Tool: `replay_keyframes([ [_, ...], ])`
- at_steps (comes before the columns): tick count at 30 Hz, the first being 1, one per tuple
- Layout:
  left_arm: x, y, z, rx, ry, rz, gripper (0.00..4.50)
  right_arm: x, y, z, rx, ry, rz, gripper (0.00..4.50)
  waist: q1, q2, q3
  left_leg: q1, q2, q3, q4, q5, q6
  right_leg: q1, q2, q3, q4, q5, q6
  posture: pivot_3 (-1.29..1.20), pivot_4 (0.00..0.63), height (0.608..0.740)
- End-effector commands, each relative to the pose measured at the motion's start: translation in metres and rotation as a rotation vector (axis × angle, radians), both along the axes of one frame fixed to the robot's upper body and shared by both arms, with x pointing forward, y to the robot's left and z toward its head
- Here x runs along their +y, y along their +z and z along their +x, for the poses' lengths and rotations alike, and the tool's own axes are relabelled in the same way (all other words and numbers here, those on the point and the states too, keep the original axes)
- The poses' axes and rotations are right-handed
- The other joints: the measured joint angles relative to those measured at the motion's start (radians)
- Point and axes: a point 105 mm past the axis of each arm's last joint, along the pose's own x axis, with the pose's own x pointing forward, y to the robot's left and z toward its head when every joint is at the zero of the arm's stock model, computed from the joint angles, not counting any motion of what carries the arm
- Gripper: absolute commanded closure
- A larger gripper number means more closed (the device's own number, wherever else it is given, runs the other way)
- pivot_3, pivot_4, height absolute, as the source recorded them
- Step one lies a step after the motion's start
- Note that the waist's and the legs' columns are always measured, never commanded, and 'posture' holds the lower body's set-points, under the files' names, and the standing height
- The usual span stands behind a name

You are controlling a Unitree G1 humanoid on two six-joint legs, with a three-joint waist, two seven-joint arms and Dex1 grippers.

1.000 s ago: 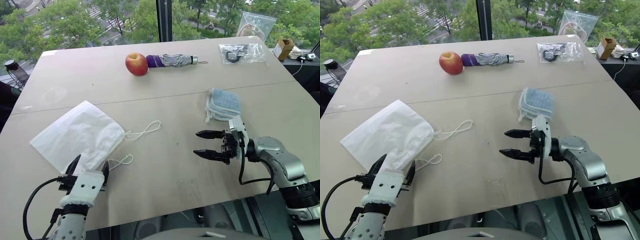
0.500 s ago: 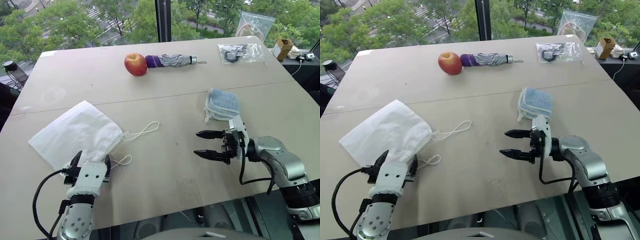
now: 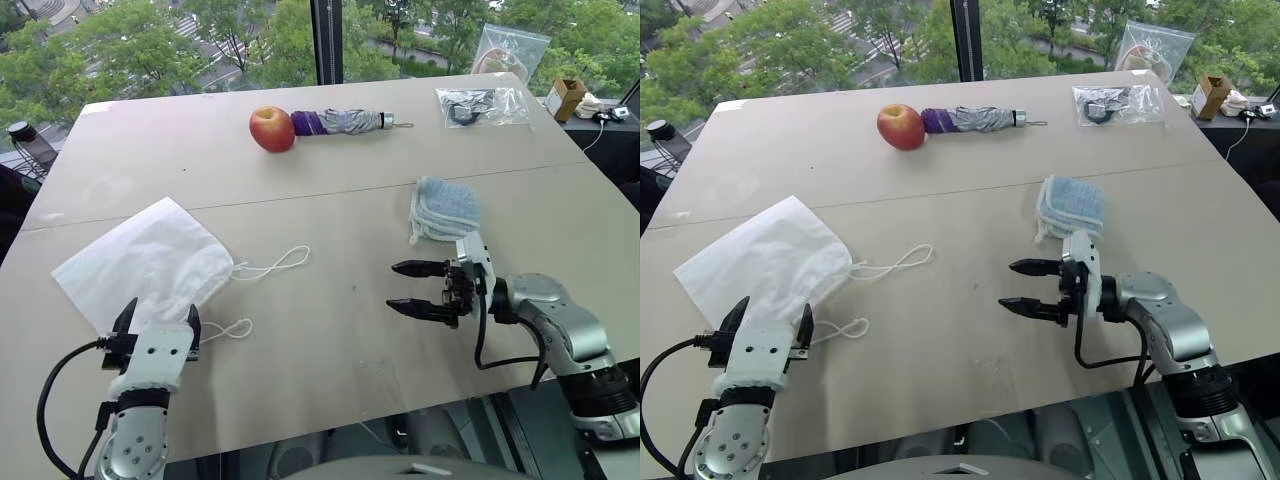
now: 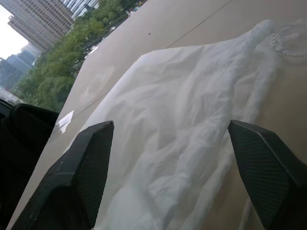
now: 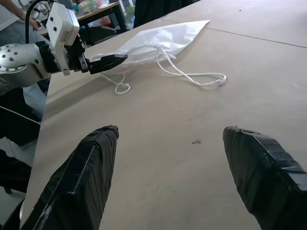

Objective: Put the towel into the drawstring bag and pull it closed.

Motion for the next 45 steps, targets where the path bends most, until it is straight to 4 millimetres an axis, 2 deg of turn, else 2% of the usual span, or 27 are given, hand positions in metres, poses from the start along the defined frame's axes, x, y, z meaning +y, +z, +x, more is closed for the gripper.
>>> replay_keyframes([
  [1,0.002,0.002,-0.001,-0.018,-0.008,0.015,0.62,0.002,0.005,0.0,-0.031,0.006,0.017,0.78,0.0,0.0,0.0,0.0,0.0,0.0,0.0,0.0,0.0,0.0,0.0,0.0,0.0,0.0,0.0,0.0,0.15,0.74],
  [6,0.013,-0.001,0.001,-0.021,0.013,0.025,0.62,0.002,0.004,0.0,-0.033,0.001,0.018,0.78,0.0,0.0,0.0,0.0,0.0,0.0,0.0,0.0,0.0,0.0,0.0,0.0,0.0,0.0,0.0,0.0,0.15,0.74],
  [11,0.02,0.014,0.006,-0.095,0.016,0.063,0.62,0.003,0.003,0.0,-0.036,-0.005,0.02,0.78,0.0,-0.001,-0.001,0.0,0.0,0.0,0.0,0.0,0.0,0.0,0.0,0.0,0.001,0.0,0.0,0.0,0.15,0.74],
  [22,0.043,0.003,0.026,-0.041,-0.001,0.093,0.62,0.005,0.001,0.001,-0.043,-0.02,0.029,0.78,0.0,-0.001,-0.002,0.001,0.0,0.0,0.0,0.0,0.0,0.001,0.0,0.0,0.001,0.001,-0.002,0.0,0.15,0.74],
  [25,0.047,0.006,0.035,-0.045,-0.023,0.106,0.62,0.005,0.001,0.002,-0.047,-0.026,0.031,0.78,0.0,-0.001,-0.002,0.002,0.0,0.0,0.0,0.0,0.0,0.001,0.0,0.0,0.002,0.002,-0.003,0.0,0.15,0.74],
  [26,0.049,0.007,0.037,-0.051,-0.027,0.109,1.14,0.005,0.001,0.003,-0.047,-0.027,0.031,0.78,0.0,-0.001,-0.002,0.002,0.0,0.0,0.0,0.0,0.0,0.001,0.0,0.0,0.002,0.003,-0.004,0.0,0.15,0.74],
  [28,0.05,0.01,0.04,-0.058,-0.04,0.119,1.84,0.004,0.001,0.003,-0.05,-0.032,0.031,0.78,0.0,-0.001,-0.002,0.002,0.0,0.0,0.0,0.0,0.0,0.001,0.0,0.0,0.002,0.003,-0.004,0.0,0.15,0.74],
  [33,0.051,0.013,0.044,-0.066,-0.058,0.133,4.34,0.004,0.001,0.004,-0.057,-0.045,0.033,0.78,0.002,0.0,-0.002,0.002,0.001,0.0,0.0,0.0,0.0,0.001,0.0,0.0,0.002,0.003,-0.004,0.0,0.15,0.74],
  [36,0.051,0.018,0.048,-0.078,-0.068,0.144,4.44,0.004,0.003,0.007,-0.072,-0.059,0.037,0.78,0.003,-0.001,-0.003,0.003,0.0,0.0,0.0,0.0,0.0,0.002,-0.001,0.0,0.002,0.003,-0.004,0.0,0.15,0.74],
  [39,0.05,0.029,0.053,-0.099,-0.081,0.159,4.44,0.001,0.007,0.017,-0.128,-0.123,0.031,0.78,0.002,-0.001,-0.003,0.003,0.0,0.0,0.0,0.0,0.0,0.002,0.0,0.0,0.002,0.003,-0.004,0.0,0.15,0.74],
  [42,0.046,0.048,0.065,-0.129,-0.101,0.172,4.44,-0.007,0.017,0.039,-0.247,-0.269,-0.005,0.78,0.001,-0.001,-0.003,0.003,0.0,0.0,0.0,0.0,0.0,0.002,0.0,0.0,0.002,0.003,-0.004,0.0,0.15,0.74],
  [45,0.031,0.067,0.079,-0.137,-0.162,0.17,4.44,-0.022,0.032,0.059,-0.38,-0.414,-0.063,0.78,0.003,-0.001,-0.003,0.003,-0.001,0.0,0.001,0.0,0.0,0.002,0.0,0.0,0.002,0.003,-0.004,0.0,0.15,0.74],
])
